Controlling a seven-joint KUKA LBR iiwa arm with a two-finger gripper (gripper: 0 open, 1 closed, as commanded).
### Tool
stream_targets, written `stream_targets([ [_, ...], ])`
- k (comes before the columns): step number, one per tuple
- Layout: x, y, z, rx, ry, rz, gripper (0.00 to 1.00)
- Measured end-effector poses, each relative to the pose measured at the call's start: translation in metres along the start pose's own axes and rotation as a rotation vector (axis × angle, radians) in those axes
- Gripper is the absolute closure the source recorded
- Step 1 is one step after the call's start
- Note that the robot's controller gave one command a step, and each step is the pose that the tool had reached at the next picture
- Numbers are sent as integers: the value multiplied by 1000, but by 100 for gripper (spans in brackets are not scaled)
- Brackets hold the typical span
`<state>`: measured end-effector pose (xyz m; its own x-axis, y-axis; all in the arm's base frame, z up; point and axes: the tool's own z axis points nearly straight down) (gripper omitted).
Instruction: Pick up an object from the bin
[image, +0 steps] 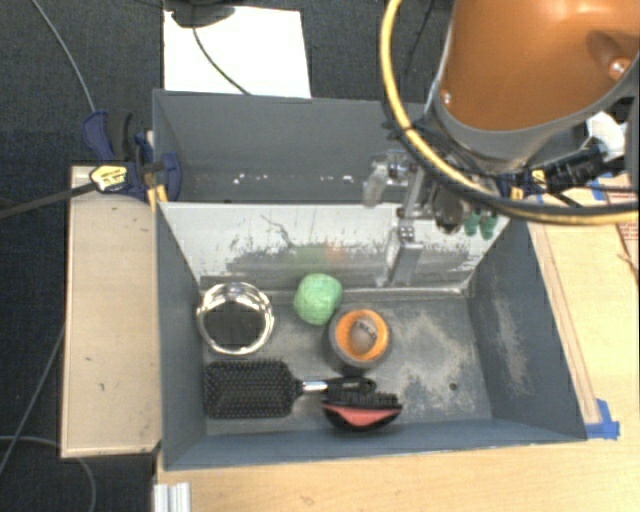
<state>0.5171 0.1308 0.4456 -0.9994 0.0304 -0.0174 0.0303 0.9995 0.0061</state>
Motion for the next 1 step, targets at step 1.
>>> stream_targets([
  [1, -49, 16, 39, 0, 3, -175, 0],
])
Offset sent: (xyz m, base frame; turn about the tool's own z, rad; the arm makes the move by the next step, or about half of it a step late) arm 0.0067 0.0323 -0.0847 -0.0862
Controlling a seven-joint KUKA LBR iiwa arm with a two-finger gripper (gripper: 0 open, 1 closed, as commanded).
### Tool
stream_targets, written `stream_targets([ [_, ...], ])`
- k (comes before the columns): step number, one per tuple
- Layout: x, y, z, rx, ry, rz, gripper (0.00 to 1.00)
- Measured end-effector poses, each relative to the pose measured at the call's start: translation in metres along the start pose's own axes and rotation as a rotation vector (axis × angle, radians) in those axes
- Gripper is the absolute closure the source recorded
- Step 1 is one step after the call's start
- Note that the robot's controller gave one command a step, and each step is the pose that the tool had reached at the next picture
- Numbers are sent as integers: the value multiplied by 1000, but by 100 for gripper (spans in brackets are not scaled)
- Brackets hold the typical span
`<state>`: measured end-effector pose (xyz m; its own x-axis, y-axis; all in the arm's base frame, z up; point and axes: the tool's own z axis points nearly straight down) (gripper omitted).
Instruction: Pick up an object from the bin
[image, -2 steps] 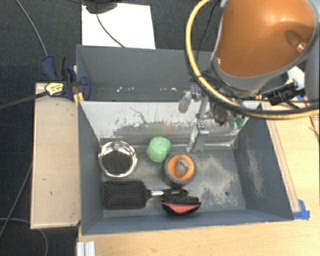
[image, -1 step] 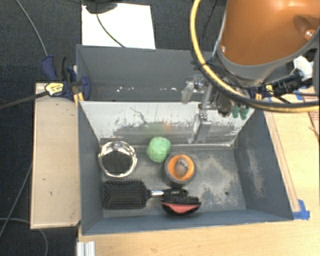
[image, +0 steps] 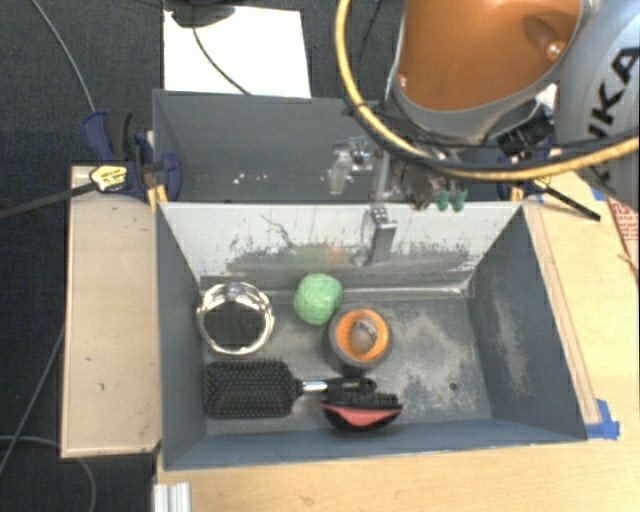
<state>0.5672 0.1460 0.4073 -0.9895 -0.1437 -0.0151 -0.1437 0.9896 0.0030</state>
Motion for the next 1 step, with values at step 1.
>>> stream_targets([
  [1, 19, 10, 18, -1, -7, 44, 0],
])
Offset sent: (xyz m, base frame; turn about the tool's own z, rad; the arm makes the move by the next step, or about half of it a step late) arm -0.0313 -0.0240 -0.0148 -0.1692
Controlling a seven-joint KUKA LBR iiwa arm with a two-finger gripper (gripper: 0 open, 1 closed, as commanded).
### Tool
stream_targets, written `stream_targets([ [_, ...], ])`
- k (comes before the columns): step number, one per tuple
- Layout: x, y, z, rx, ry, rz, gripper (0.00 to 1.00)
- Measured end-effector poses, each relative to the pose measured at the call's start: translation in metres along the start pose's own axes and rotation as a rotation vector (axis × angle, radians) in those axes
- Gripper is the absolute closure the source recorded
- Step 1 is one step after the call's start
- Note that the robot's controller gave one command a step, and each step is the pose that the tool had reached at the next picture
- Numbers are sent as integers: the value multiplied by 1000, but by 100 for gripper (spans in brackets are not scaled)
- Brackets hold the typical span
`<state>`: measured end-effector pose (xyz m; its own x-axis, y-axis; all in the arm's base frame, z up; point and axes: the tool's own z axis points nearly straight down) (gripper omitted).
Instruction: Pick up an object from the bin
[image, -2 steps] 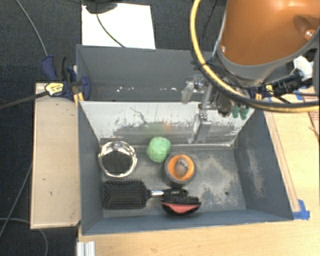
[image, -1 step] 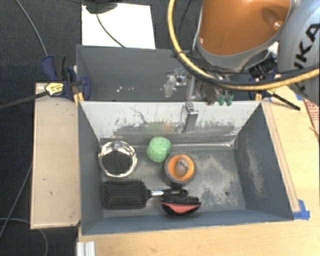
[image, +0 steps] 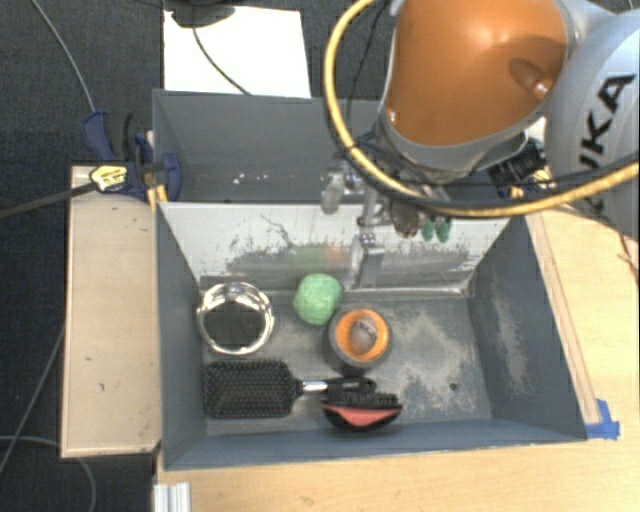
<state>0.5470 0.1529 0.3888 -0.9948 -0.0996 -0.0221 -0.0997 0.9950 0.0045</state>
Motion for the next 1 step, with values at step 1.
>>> stream_targets([
  [1, 13, -30, -5, 1, -8, -213, 0],
])
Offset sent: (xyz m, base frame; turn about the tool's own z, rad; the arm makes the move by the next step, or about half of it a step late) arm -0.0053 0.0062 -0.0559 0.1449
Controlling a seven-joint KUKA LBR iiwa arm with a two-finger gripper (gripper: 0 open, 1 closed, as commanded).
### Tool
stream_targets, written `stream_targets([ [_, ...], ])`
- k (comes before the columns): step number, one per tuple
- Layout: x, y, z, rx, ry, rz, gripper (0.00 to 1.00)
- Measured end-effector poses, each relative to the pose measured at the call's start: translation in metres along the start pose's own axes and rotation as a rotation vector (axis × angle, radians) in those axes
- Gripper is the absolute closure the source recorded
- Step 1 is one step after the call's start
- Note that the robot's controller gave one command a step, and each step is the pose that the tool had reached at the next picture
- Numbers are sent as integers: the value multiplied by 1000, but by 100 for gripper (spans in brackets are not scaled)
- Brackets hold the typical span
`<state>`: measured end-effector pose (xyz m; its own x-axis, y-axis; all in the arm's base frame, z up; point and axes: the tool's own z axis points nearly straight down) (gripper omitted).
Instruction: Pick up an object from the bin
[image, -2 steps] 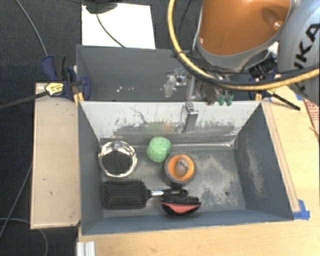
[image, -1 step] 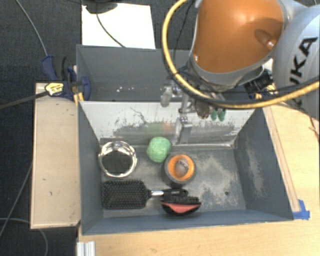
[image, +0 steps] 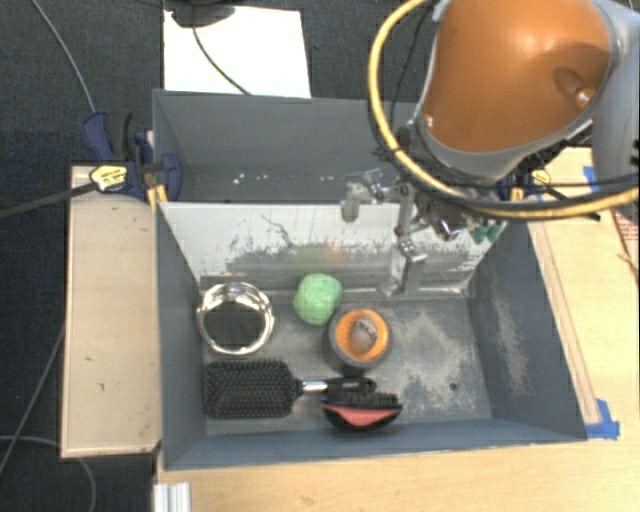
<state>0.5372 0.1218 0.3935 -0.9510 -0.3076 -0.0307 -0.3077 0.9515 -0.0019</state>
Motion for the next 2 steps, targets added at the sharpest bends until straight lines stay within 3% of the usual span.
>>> stream_targets([
  [1, -13, 33, 59, -3, 10, 355, 0],
  [2, 27, 55, 38, 0, -9, 161, 0],
])
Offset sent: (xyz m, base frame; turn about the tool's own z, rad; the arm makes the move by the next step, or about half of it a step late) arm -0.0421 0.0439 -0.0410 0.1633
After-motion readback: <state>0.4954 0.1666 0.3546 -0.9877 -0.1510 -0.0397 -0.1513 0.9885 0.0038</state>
